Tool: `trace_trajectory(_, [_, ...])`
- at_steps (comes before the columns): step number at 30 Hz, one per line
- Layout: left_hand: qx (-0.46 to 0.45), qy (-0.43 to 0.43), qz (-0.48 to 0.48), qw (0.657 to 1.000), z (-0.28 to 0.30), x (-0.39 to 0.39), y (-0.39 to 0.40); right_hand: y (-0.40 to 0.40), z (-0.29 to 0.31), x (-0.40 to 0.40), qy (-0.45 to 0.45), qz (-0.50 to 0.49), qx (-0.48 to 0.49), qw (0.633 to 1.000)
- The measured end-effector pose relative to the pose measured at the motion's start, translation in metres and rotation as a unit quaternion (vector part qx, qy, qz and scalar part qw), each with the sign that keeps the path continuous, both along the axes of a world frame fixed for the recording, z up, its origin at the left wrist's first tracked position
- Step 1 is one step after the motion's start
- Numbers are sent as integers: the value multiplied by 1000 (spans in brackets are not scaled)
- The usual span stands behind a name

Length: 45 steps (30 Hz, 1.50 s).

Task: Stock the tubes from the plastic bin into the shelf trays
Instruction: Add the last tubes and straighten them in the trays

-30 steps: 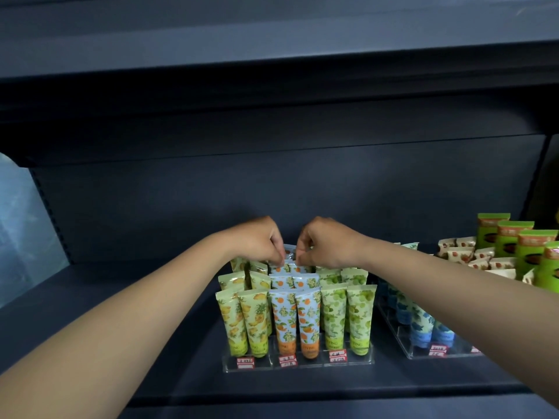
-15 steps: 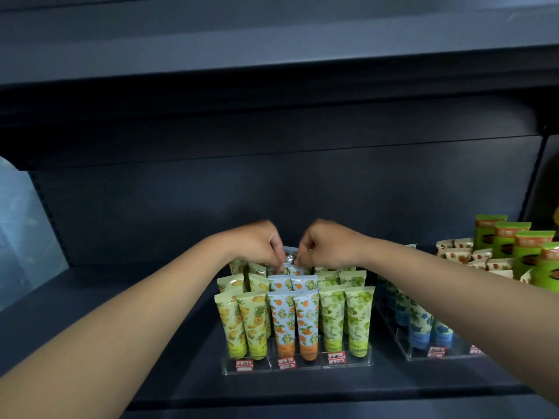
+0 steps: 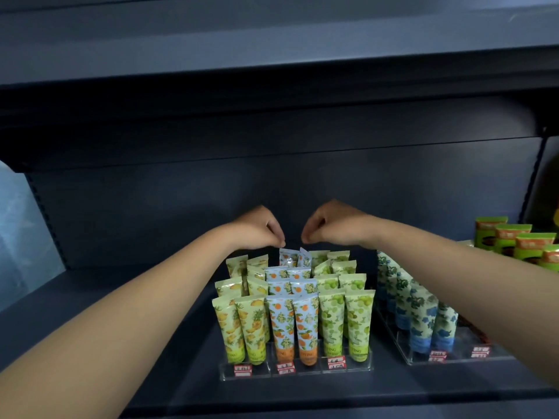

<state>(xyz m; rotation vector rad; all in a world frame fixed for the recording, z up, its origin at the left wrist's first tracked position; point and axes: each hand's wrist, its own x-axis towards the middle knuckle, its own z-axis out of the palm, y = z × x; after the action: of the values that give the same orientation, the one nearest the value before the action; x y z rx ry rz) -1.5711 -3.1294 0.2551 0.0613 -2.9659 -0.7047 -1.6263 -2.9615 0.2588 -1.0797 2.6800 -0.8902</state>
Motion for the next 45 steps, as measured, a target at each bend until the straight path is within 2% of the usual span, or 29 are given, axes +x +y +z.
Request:
trace_trajectory(3, [10, 4, 10, 1000, -5, -16, -4, -3, 0, -13, -15, -15, 10, 1000])
trace_trajectory(10, [-18, -49, -10, 999, -19, -41, -6, -15, -11, -35, -31, -33, 59, 997])
trace_trajectory(15, [-27, -65, -16, 997, -24, -48, -6, -20, -16, -34, -17, 8, 60, 998])
trace_trajectory(31, [0, -26, -20, 999, -16, -11, -4, -17, -17, -13, 50, 46, 87, 994])
trace_trajectory(45, [-3, -63, -16, 998, -16, -6, 0, -17, -16, -10, 61, 41, 106, 992])
